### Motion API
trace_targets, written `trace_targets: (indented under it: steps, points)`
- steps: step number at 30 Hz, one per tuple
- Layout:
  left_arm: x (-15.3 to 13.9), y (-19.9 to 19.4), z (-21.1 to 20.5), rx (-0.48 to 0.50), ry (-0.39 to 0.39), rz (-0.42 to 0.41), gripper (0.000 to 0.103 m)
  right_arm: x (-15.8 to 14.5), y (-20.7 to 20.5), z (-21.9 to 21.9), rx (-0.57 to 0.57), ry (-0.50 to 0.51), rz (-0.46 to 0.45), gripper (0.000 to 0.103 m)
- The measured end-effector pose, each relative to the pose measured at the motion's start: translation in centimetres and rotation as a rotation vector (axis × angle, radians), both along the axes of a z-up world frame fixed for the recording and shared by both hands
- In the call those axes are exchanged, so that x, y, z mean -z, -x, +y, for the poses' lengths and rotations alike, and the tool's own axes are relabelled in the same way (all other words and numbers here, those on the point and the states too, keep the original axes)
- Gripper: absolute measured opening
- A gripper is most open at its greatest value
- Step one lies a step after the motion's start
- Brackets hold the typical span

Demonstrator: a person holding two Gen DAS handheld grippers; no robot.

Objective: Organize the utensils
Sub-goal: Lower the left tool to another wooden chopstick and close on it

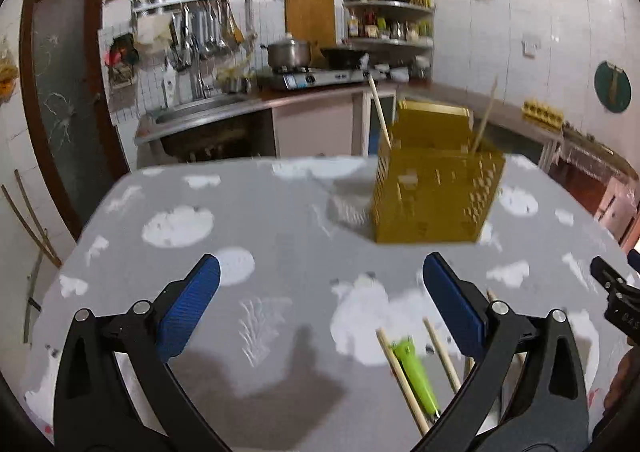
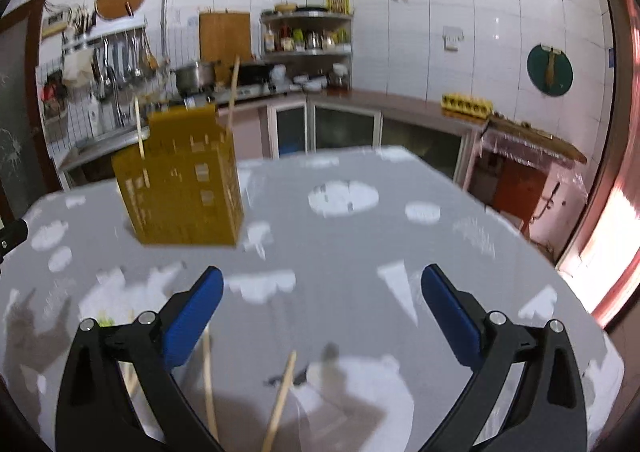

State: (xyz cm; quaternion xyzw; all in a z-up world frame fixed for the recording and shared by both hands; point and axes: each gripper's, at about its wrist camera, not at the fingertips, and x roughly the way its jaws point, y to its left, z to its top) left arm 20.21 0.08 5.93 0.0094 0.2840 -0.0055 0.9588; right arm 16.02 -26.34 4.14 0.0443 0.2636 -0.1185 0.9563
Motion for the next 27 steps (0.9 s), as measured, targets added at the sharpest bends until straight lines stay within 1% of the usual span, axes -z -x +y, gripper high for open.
trace_targets:
  steps: [3,6,8,12,14,16,18,19,21,22,23,26,27]
  points:
    - [1.7,0.0,-0.3,0.007,0.010,0.044,0.098,1.8,-0.1,0.0,-0.008,-0.034,0.053,0.097]
    - [3.3,-0.3,-0.5,0.001,-0.007,0.078,0.098,3.2,-0.2,-0.1,0.003,-0.054,0.094,0.097]
    - [4.7,-0.8,-0.4,0.000,-0.002,0.125,0.098,4.4,-0.5,-0.2,0.018,-0.069,0.140,0.096]
    - [6.7,-1.2,-0.7,-0.003,-0.004,0.176,0.098,6.0,-1.1,-0.1,0.040,-0.074,0.200,0.084]
    - [8.0,-1.4,-0.8,0.001,0.001,0.215,0.098,6.5,-1.5,-0.1,0.044,-0.075,0.231,0.078]
    - [8.6,-1.7,-0.9,0.006,0.004,0.241,0.098,6.8,-1.7,-0.1,0.046,-0.079,0.252,0.069]
    - [8.8,-1.9,-1.1,-0.002,-0.005,0.256,0.098,7.1,-2.0,-0.1,0.043,-0.092,0.276,0.067]
    - [8.8,-2.0,-1.2,-0.004,-0.006,0.264,0.098,7.3,-2.1,-0.1,0.040,-0.099,0.288,0.064]
    - [9.2,-2.3,-1.3,0.004,0.006,0.299,0.098,7.7,-2.3,0.1,0.038,-0.106,0.312,0.062]
    - [9.5,-2.4,-1.4,0.005,0.012,0.324,0.098,7.8,-2.3,0.3,0.041,-0.096,0.316,0.062]
    - [9.6,-2.5,-1.4,-0.003,0.017,0.331,0.098,7.7,-2.4,0.4,0.043,-0.090,0.318,0.061]
    - [9.6,-2.6,-1.2,-0.023,0.028,0.348,0.097,7.7,-2.6,0.6,0.044,-0.085,0.324,0.055]
    - [9.7,-2.6,-1.1,-0.027,0.036,0.351,0.096,7.6,-2.6,0.6,0.046,-0.089,0.323,0.051]
